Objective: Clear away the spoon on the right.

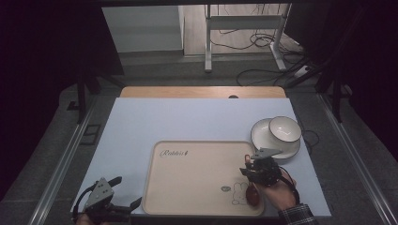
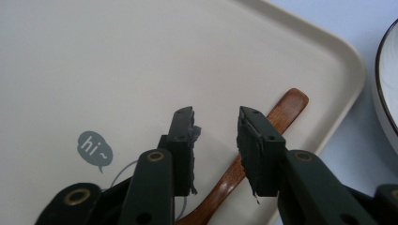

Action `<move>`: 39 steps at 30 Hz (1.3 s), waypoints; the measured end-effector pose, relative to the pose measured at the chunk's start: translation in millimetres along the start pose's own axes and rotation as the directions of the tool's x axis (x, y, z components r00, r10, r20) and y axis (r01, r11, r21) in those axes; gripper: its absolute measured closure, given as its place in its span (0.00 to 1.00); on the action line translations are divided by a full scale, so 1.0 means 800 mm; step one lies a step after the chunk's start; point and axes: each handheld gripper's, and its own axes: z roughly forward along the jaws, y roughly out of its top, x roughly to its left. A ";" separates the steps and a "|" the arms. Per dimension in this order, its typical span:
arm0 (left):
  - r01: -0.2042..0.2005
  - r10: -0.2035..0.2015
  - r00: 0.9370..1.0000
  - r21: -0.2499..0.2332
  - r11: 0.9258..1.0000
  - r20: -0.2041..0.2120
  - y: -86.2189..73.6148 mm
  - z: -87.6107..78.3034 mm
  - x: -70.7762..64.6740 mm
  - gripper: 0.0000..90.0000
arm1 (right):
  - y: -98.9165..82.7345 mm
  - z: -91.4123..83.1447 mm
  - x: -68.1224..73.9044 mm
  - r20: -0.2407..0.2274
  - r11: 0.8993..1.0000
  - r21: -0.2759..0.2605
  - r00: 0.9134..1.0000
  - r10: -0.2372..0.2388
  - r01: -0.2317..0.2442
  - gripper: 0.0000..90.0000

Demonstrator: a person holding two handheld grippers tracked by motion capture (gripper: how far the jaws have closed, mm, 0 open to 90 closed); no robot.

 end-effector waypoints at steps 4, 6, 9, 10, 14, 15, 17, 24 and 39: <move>0.000 0.000 1.000 -0.003 1.000 -0.002 0.000 0.000 0.000 0.00 | 0.000 -0.003 0.001 0.002 1.000 -0.007 1.000 -0.005 0.005 0.71; 0.000 0.000 1.000 -0.004 1.000 -0.004 0.000 0.000 0.000 0.00 | 0.001 -0.006 0.001 0.003 1.000 -0.017 1.000 -0.008 0.008 0.69; -0.001 0.001 1.000 -0.003 1.000 -0.006 0.000 0.000 0.000 0.00 | 0.001 -0.010 0.003 0.011 0.999 -0.031 1.000 -0.011 0.011 0.66; -0.001 0.001 1.000 -0.004 1.000 -0.007 0.000 0.000 0.000 0.00 | 0.001 -0.011 0.003 0.011 0.999 -0.033 1.000 -0.010 0.010 0.65; 0.000 0.000 1.000 -0.005 1.000 -0.009 0.000 -0.001 -0.001 0.00 | 0.001 -0.015 0.005 0.018 0.999 -0.040 1.000 -0.018 0.019 0.62; 0.000 -0.001 1.000 -0.006 1.000 -0.010 0.000 -0.001 -0.001 0.00 | 0.001 -0.015 0.005 0.018 0.999 -0.040 1.000 -0.018 0.019 0.62; 0.001 -0.001 1.000 -0.006 1.000 -0.012 0.000 -0.001 -0.001 0.00 | 0.001 -0.016 0.006 0.020 0.999 -0.046 1.000 -0.022 0.023 0.60; 0.001 -0.001 1.000 -0.008 1.000 -0.017 -0.001 -0.001 -0.001 0.00 | 0.000 -0.022 0.011 0.028 0.997 -0.059 0.999 -0.040 0.042 0.54; 0.003 -0.003 1.000 -0.010 1.000 -0.021 -0.001 -0.001 -0.001 0.00 | -0.009 -0.034 0.015 0.044 0.995 -0.086 0.998 -0.054 0.057 0.43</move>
